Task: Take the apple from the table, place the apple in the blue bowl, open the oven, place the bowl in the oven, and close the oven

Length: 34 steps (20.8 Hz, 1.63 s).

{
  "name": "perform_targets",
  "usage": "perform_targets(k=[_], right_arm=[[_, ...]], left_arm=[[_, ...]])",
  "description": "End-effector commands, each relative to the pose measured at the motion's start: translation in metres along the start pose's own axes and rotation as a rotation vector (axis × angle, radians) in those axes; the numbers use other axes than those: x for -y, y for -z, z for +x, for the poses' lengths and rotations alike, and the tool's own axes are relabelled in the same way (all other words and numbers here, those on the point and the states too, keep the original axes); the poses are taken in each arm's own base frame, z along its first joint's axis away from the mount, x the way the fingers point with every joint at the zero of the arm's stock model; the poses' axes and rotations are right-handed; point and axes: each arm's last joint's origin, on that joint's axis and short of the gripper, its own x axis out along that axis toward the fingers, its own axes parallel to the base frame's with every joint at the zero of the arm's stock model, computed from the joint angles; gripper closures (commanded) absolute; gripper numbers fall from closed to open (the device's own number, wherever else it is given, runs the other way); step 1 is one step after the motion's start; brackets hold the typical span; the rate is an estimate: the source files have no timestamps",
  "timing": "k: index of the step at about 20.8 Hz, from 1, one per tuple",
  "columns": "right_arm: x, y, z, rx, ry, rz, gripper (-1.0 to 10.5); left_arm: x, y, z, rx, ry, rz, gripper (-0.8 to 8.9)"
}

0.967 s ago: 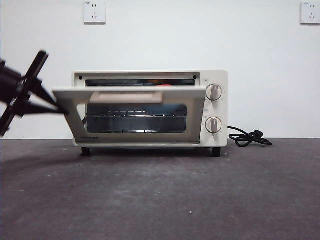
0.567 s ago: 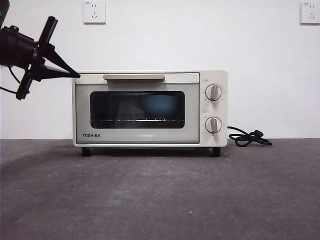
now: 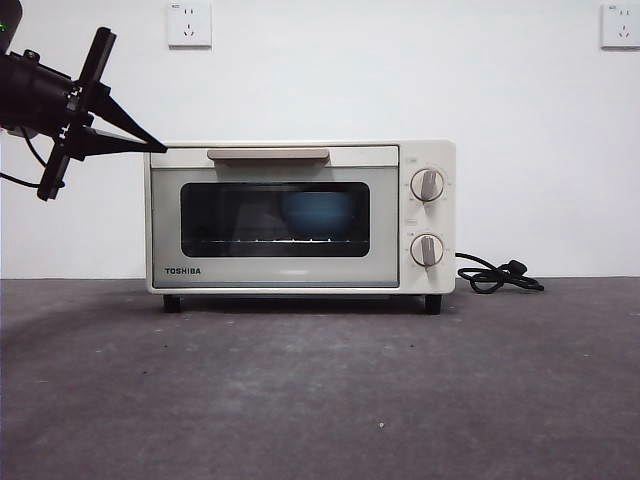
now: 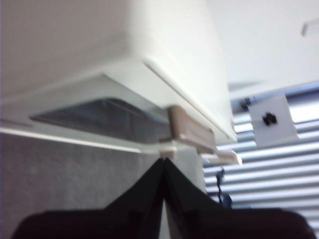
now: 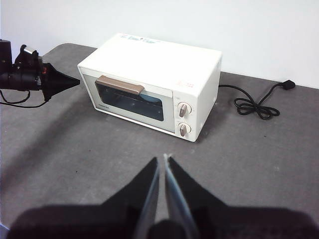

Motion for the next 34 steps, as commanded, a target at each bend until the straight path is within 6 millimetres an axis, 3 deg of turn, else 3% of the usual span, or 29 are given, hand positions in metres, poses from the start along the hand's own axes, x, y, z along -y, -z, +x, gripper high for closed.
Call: perform_targets(k=[1, 6, 14, 26, 34], right_arm=[[0.001, 0.003, 0.0, -0.019, 0.021, -0.004, 9.2], [0.002, 0.003, 0.0, -0.012, 0.069, -0.004, 9.2], [0.002, 0.003, 0.0, -0.012, 0.069, -0.004, 9.2], [0.002, 0.002, 0.001, -0.014, 0.07, -0.005, 9.2], [0.002, 0.002, 0.001, -0.014, 0.07, -0.005, 9.2]], left_arm=[[0.004, 0.002, -0.001, -0.045, 0.042, 0.043, 8.21], [0.018, 0.01, -0.008, -0.1, 0.077, 0.125, 8.19], [0.049, 0.033, -0.034, -0.122, -0.012, 0.298, 8.19], [0.11, 0.089, -0.103, -0.007, -0.37, 0.712, 8.19], [0.153, 0.121, -0.153, 0.214, -0.337, 0.878, 8.19]])
